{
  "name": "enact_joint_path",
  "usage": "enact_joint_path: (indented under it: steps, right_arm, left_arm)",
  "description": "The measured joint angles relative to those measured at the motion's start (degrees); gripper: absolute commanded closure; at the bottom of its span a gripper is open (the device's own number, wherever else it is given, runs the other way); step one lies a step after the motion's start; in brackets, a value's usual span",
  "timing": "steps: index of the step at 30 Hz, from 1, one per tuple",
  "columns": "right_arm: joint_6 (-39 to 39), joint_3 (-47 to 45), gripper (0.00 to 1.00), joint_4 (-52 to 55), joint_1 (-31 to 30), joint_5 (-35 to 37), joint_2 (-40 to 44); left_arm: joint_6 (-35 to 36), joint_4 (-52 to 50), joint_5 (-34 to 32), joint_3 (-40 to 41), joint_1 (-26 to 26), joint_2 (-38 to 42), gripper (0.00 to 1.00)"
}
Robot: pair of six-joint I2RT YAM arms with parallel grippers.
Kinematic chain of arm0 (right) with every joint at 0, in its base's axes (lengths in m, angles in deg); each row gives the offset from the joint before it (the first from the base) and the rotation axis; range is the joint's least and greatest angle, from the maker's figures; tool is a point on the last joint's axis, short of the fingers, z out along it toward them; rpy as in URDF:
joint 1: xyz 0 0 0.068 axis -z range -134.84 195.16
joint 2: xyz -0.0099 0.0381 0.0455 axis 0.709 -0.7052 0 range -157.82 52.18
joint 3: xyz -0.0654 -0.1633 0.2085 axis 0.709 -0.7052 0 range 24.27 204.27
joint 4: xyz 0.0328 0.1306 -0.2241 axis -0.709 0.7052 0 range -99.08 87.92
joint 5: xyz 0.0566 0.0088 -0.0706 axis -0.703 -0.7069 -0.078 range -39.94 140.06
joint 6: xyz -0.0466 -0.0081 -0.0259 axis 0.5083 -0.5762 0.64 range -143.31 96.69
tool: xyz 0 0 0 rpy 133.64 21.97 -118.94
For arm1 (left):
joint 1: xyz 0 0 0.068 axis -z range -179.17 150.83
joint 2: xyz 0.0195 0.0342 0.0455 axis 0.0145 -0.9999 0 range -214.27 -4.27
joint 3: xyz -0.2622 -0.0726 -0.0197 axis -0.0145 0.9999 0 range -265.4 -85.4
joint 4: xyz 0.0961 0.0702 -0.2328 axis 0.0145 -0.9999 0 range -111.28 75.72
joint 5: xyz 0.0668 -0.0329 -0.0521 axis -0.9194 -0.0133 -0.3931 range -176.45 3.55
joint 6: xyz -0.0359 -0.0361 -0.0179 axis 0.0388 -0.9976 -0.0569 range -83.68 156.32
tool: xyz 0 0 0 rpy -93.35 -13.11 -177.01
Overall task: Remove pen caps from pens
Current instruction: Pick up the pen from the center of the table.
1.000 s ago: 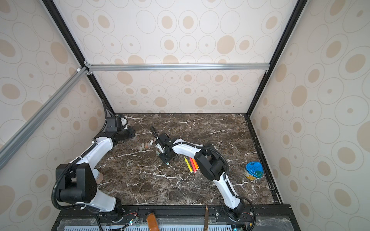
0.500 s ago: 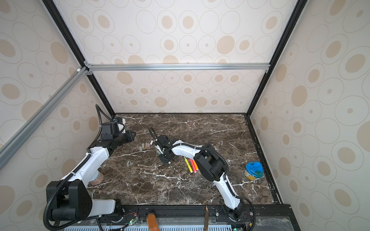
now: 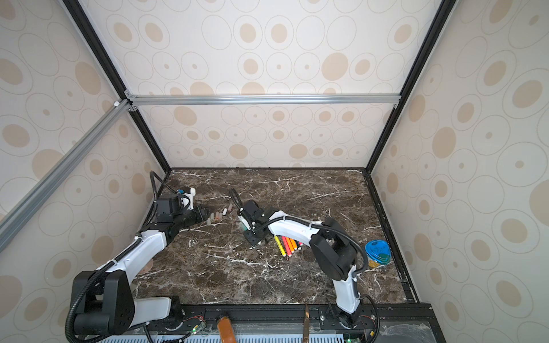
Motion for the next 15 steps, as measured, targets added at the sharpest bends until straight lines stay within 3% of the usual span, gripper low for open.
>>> enact_joint_path:
  steps: [6,10,15]
  right_arm:
    - [-1.75,-4.22,1.0,-3.93,0.81,-0.92,8.04]
    - [-2.95,-5.55,1.0,-5.7,1.22,-1.81,9.11]
    - [-4.0,-6.12,1.0,-7.41,1.36,-2.99,9.11]
  left_arm:
    - [-5.05,8.7,4.0,3.78,5.51,-0.46,0.58]
    - [-9.46,15.56,6.19,5.84,9.09,-1.95,0.51]
    - [-14.51,23.96,8.11,6.21,12.07,-4.52,0.5]
